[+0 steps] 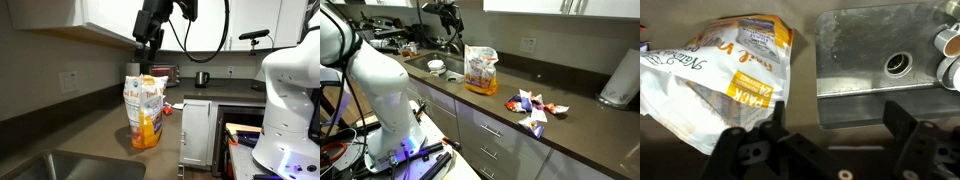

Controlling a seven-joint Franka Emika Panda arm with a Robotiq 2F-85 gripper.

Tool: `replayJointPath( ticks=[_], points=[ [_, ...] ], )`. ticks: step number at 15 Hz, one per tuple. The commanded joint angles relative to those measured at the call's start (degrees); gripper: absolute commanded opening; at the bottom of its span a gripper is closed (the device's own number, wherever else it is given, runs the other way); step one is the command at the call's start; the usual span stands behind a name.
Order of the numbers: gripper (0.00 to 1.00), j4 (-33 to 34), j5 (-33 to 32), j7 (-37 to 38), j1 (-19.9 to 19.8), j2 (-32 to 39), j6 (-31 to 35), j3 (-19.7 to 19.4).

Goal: Remove the sachet from the packet

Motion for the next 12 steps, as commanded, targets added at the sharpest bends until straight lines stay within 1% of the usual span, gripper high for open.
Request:
replayJointPath(
  ticks=[1,7,9,12],
  points=[
    [1.0,0.14,-0.26,0.2,0.37,0.07,-0.16,-0.33],
    [1.0,0.14,-0.26,0.2,0.37,0.07,-0.16,-0.33],
    [1.0,-0.39,-3.35,0.96,-1.31,0.88,2.83,0.46],
    [1.0,-0.42,-8.01,1.46,-3.8,2.84,6.87,0.36]
  ],
)
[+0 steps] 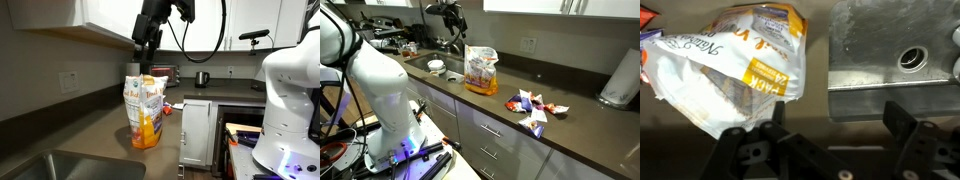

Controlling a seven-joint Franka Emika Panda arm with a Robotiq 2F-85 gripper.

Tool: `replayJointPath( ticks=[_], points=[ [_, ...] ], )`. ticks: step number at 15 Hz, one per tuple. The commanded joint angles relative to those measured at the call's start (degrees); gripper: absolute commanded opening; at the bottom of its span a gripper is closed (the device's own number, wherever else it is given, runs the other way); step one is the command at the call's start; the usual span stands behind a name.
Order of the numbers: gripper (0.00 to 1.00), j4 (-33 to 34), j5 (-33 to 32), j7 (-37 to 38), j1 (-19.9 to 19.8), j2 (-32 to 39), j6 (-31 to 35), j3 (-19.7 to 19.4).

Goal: Remove the sachet from the packet

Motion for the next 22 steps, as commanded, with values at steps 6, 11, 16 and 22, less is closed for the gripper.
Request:
replayJointPath(
  ticks=[6,11,16,22],
  points=[
    [1.0,1.94,-11.04,4.0,-8.23,9.48,10.56,-0.72],
    [1.0,5.39,-13.32,6.71,-10.45,13.34,10.48,-2.62],
    [1.0,7.7,-14.52,7.33,-10.59,14.92,6.64,-4.05],
    [1.0,7.28,-11.4,3.44,-8.55,14.22,2.03,-6.45]
  ],
)
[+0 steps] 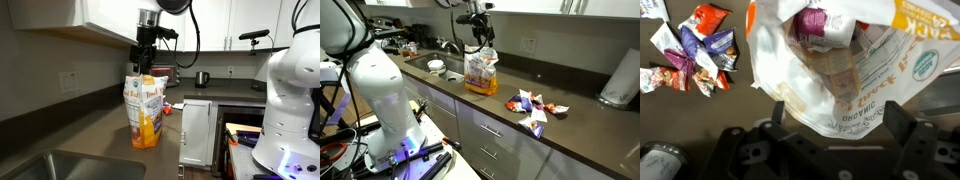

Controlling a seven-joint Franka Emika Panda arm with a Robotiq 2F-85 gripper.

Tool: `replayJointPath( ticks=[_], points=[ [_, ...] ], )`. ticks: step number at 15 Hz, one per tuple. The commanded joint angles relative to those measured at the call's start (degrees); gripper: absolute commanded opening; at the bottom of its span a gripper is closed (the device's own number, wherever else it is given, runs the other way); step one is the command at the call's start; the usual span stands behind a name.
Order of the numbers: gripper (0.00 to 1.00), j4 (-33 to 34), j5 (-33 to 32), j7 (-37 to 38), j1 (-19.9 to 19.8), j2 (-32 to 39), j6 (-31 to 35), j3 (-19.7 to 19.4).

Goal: Remove the sachet from the packet

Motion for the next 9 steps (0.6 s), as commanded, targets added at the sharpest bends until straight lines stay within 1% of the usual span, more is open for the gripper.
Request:
replayJointPath(
  ticks=[1,3,7,9],
  points=[
    [1.0,0.26,0.81,-1.16,0.99,0.02,-0.7,-1.13],
    [1.0,0.32,2.22,-3.46,2.07,0.84,-1.7,-1.51],
    [1.0,0.23,8.02,-10.98,5.05,3.86,-1.4,-2.73],
    [1.0,0.42,8.91,-12.65,5.45,5.51,-1.59,-2.75]
  ],
)
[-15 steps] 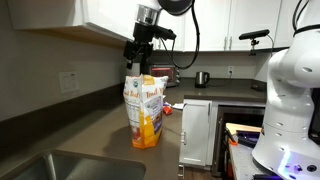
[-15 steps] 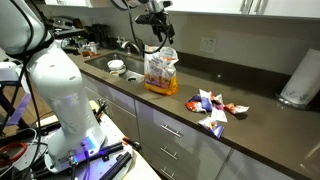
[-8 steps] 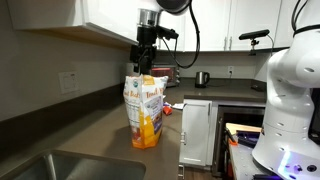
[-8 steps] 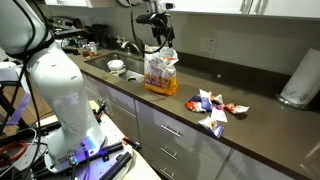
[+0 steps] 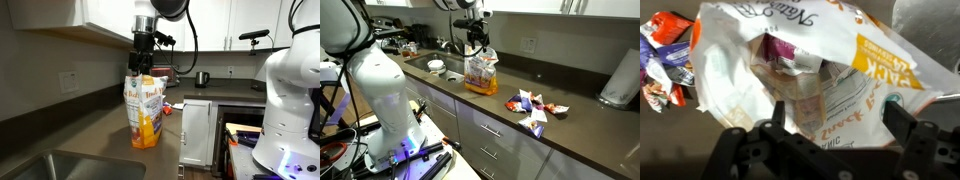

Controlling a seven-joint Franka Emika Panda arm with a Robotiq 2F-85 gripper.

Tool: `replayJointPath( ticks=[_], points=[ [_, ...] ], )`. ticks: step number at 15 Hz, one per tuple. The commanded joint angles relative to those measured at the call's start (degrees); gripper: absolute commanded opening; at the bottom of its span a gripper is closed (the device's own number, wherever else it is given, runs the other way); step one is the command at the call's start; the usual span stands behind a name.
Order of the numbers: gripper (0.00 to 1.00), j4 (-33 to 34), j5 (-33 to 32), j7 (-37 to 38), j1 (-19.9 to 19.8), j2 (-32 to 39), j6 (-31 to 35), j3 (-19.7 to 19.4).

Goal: Remove the sachet from the packet

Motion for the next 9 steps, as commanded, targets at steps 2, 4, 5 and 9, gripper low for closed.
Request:
replayJointPath(
  ticks=[2,4,5,9],
  points=[
    [1.0,1.64,1.12,-4.97,0.6,3.45,-1.46,-1.17],
    [1.0,2.92,-0.35,-4.9,0.01,4.24,-2.02,-1.53],
    [1.0,3.63,-0.94,-5.16,-0.24,4.41,-2.61,-1.86],
    [1.0,6.35,-0.8,-7.84,-0.52,5.44,-5.63,-3.52]
  ],
)
